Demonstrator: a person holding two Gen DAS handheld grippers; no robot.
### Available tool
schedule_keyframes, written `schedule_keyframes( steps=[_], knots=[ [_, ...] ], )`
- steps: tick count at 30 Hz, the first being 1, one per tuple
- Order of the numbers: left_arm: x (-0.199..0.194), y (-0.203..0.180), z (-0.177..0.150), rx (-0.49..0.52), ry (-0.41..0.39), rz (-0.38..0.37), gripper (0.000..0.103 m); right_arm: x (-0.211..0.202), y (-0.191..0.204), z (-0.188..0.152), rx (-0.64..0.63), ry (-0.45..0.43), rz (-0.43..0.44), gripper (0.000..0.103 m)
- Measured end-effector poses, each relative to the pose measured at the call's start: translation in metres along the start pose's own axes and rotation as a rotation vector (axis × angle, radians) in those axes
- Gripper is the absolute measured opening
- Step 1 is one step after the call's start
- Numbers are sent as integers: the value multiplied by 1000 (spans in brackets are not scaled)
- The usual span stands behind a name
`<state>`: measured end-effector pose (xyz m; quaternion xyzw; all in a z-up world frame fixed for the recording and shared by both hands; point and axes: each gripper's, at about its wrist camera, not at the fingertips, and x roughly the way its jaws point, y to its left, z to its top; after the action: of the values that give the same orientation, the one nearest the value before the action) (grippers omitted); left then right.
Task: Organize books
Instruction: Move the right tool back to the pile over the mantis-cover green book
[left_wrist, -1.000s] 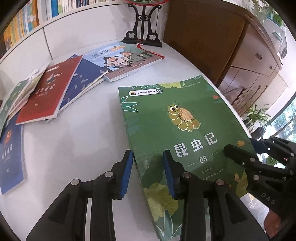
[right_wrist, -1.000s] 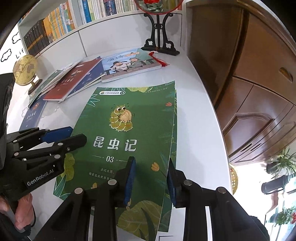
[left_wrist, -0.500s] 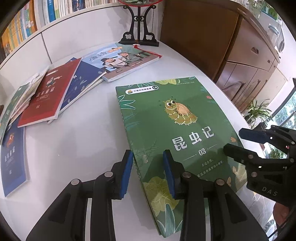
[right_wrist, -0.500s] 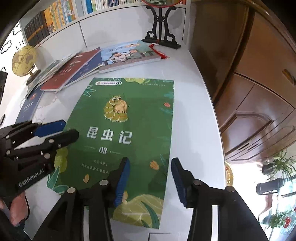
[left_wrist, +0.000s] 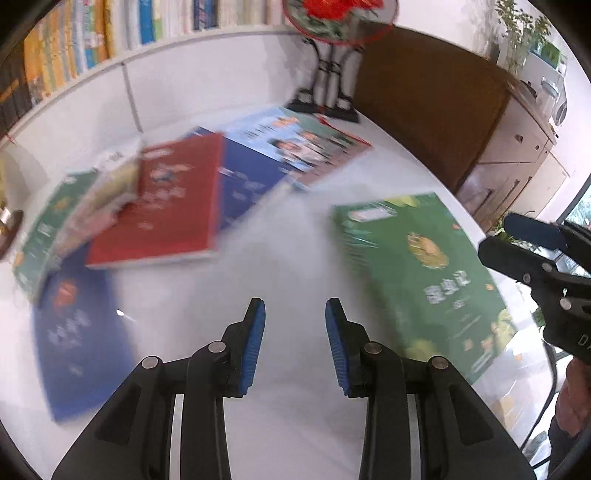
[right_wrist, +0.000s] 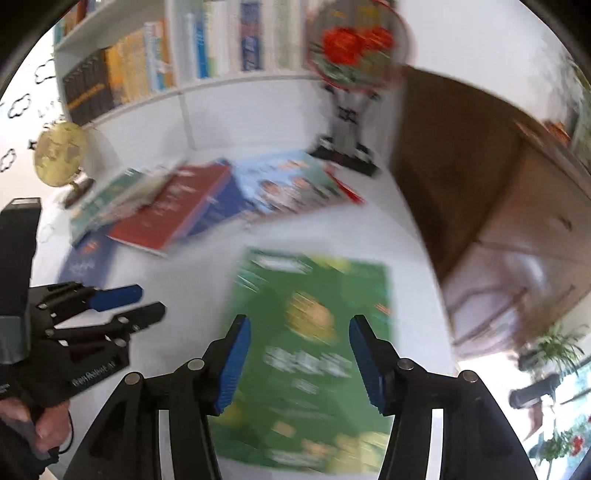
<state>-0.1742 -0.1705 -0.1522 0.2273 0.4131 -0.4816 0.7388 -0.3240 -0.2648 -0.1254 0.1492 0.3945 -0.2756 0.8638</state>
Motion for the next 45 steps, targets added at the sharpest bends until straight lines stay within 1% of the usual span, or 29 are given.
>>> schedule_keyframes(
  steps=[2,3,4,6,7,8,9,10,11,12,13,14,16,17,18,19,20,22,24,25,28,31,37,40,42,44,45],
  knots=[
    [-14,33,3,18,-22,55,31,4,31,17,6,-27,32,54],
    [-24,57,6,14,-35,83,32,6,45,25,13,-36,46,55],
    [-29,74,8,6,-39,95,32,9,58,33,19,-41,62,55],
    [-42,115,13,-32,-37,105,32,13,88,53,37,-64,107,56],
    [-50,143,16,-62,-42,104,32,14,98,61,46,-75,120,56],
    [-59,169,20,-91,-57,105,33,16,115,73,59,-94,137,58],
    [-65,186,21,-109,-72,106,35,17,127,81,66,-110,151,61],
    [-75,213,24,-135,-103,109,38,19,140,89,73,-126,161,64],
    [-81,230,26,-145,-122,119,50,21,152,97,80,-138,167,71],
    [-88,254,30,-157,-151,146,71,23,167,106,86,-155,173,79],
    [-93,271,33,-165,-180,158,80,26,179,113,89,-166,178,81],
    [-97,286,34,-171,-207,161,86,29,191,119,94,-172,181,81],
    [-96,312,38,-168,-215,177,86,42,215,132,100,-161,193,81],
    [-90,327,42,-166,-195,192,86,49,227,137,104,-148,199,81],
    [-87,335,43,-169,-184,197,86,57,239,142,106,-136,203,81],
    [-79,351,45,-177,-173,193,86,65,252,147,107,-125,202,81],
    [-76,359,46,-180,-170,193,86,73,265,151,109,-117,193,81],
    [-62,378,50,-187,-143,222,86,85,283,154,111,-110,169,81],
    [-50,390,52,-190,-127,227,86,97,298,158,116,-96,134,81],
    [-45,394,53,-186,-120,232,86,105,305,159,120,-87,118,81],
    [-30,397,54,-163,-108,232,86,123,315,161,147,-58,113,81],
    [-18,401,55,-159,-97,201,86,139,320,161,169,-24,100,81],
    [0,403,57,-148,-74,172,86,161,326,160,169,20,76,81],
    [9,406,57,-150,-59,168,86,171,327,158,176,45,82,81],
    [21,414,56,-161,-23,143,86,181,327,152,190,77,91,81],
    [30,422,54,-172,16,119,86,190,325,145,229,113,112,80],
    [36,427,54,-178,34,99,86,193,323,143,247,123,124,76]
  ],
)
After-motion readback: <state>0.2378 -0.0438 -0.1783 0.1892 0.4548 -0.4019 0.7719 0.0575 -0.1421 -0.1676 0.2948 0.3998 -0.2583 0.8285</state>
